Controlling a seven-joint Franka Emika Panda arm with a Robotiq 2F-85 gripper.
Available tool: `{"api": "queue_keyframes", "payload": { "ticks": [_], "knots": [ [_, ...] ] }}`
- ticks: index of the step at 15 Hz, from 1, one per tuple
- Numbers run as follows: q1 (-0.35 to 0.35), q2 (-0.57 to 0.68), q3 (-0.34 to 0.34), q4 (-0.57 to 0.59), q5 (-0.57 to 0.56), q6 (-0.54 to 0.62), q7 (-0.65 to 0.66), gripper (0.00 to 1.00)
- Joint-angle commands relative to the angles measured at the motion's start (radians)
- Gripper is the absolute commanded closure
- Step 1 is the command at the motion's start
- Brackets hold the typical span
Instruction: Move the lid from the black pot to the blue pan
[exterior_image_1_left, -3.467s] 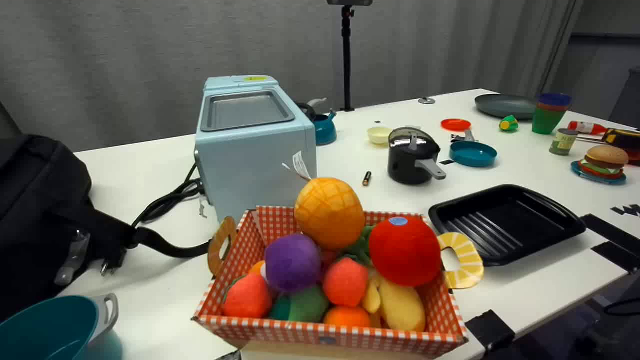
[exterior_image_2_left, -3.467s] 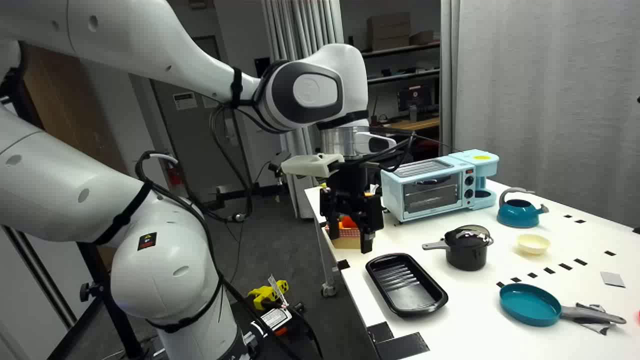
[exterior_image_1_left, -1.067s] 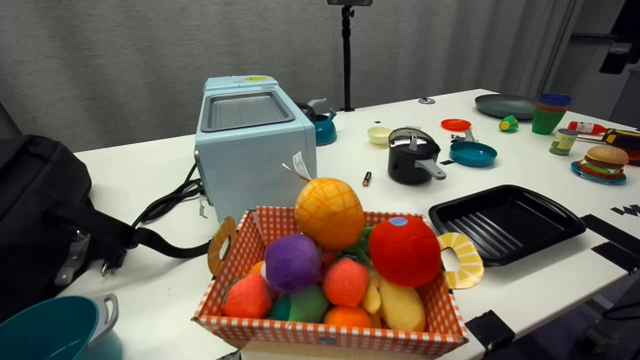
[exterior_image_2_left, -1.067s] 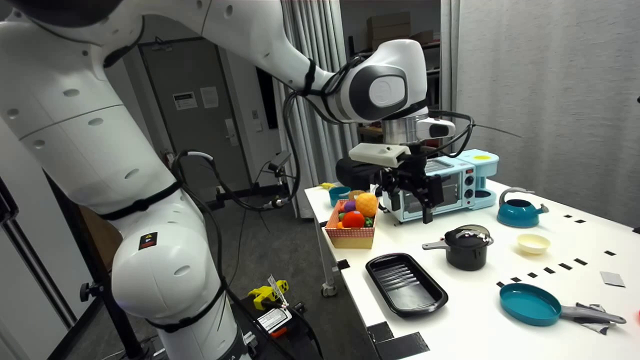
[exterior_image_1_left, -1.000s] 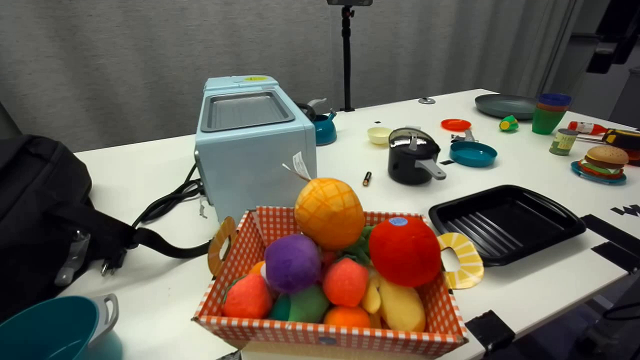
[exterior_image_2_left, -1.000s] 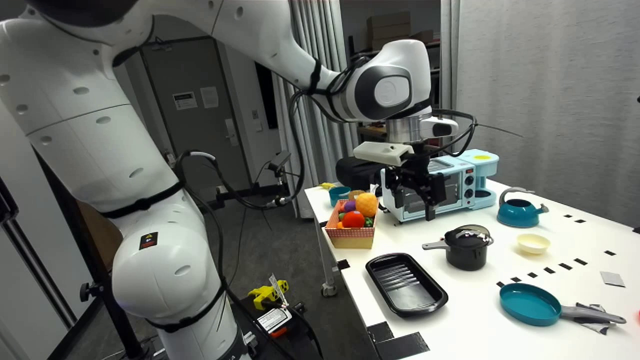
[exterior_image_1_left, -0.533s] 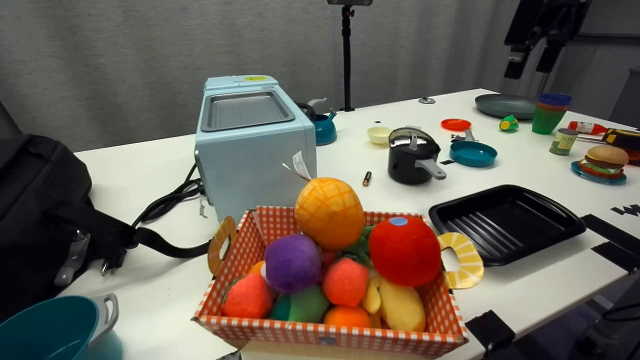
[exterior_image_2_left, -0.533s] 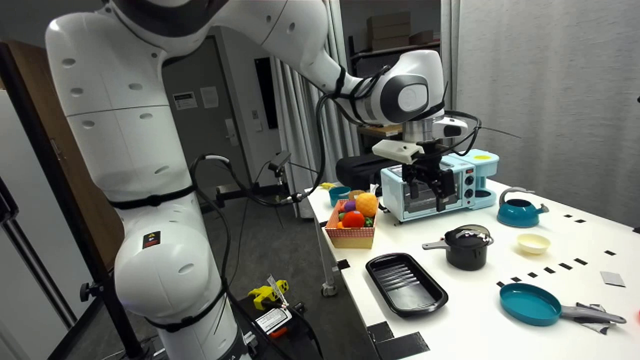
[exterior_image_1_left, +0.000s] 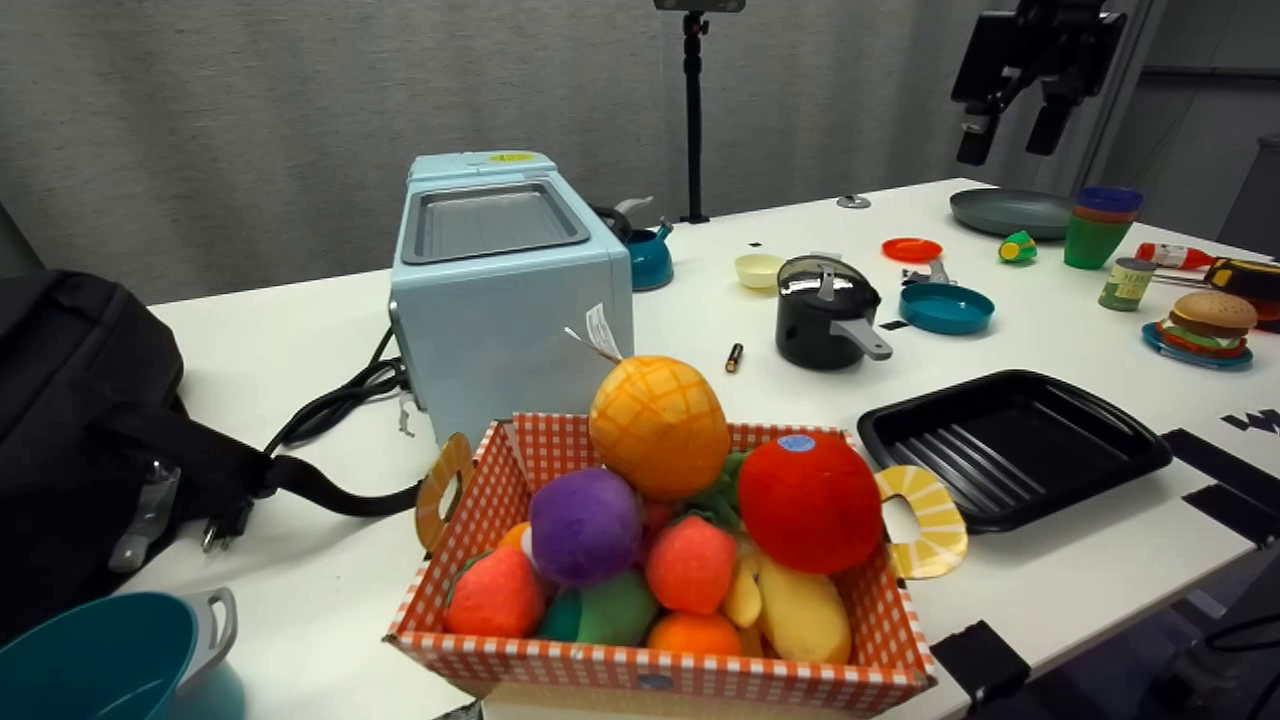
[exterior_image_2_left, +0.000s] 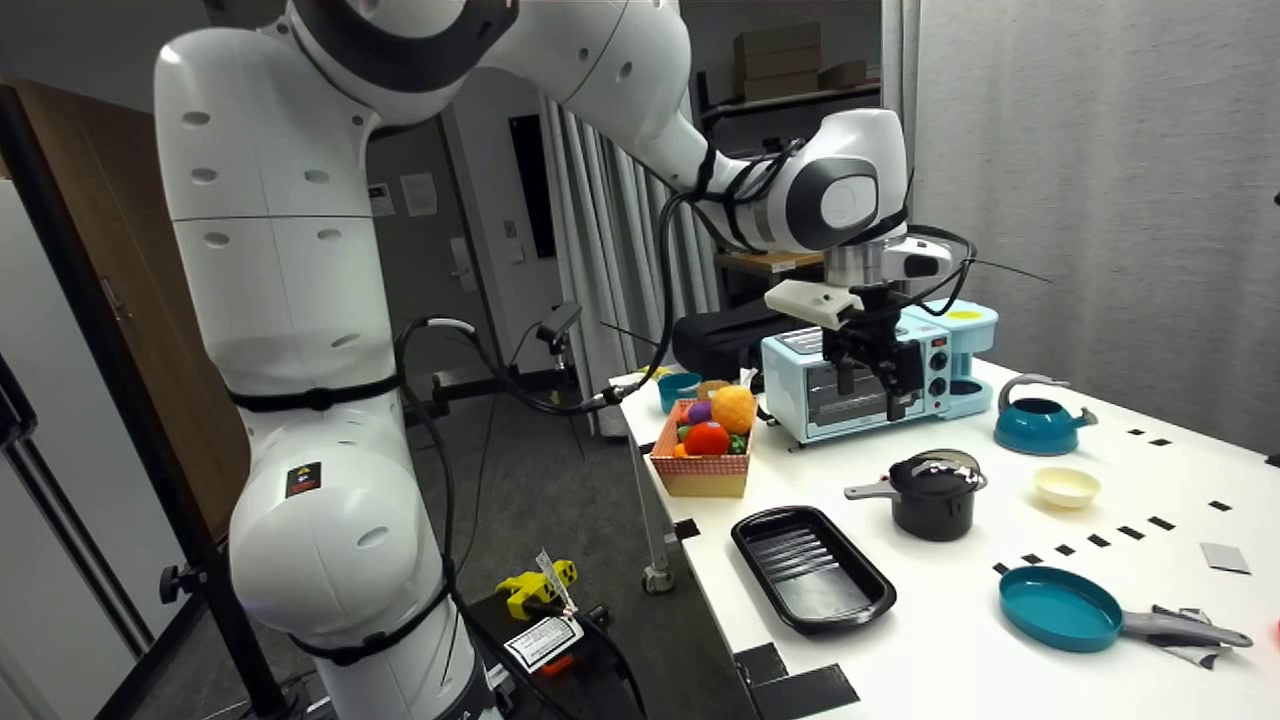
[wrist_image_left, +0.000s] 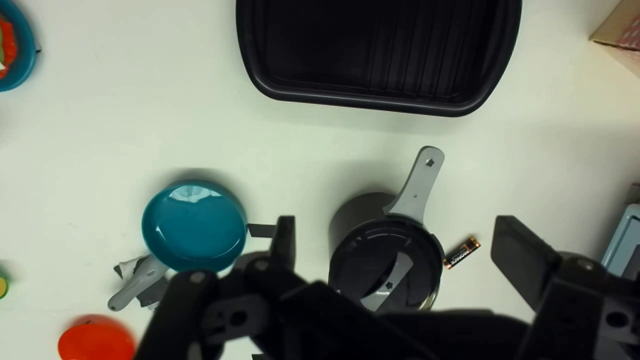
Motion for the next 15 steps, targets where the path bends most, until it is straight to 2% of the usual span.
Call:
{"api": "queue_keyframes", "payload": {
  "ticks": [1, 7, 15],
  "knots": [
    [0.008, 0.0, -0.009, 0.002, 0.002, -0.002, -0.001, 0.0],
    [0.014, 0.117, -0.012, 0.108, 0.001, -0.01, 0.044, 0.0],
    [0.062, 0.339, -0.024, 0.319, -0.001, 0.004, 0.203, 0.0]
  ]
}}
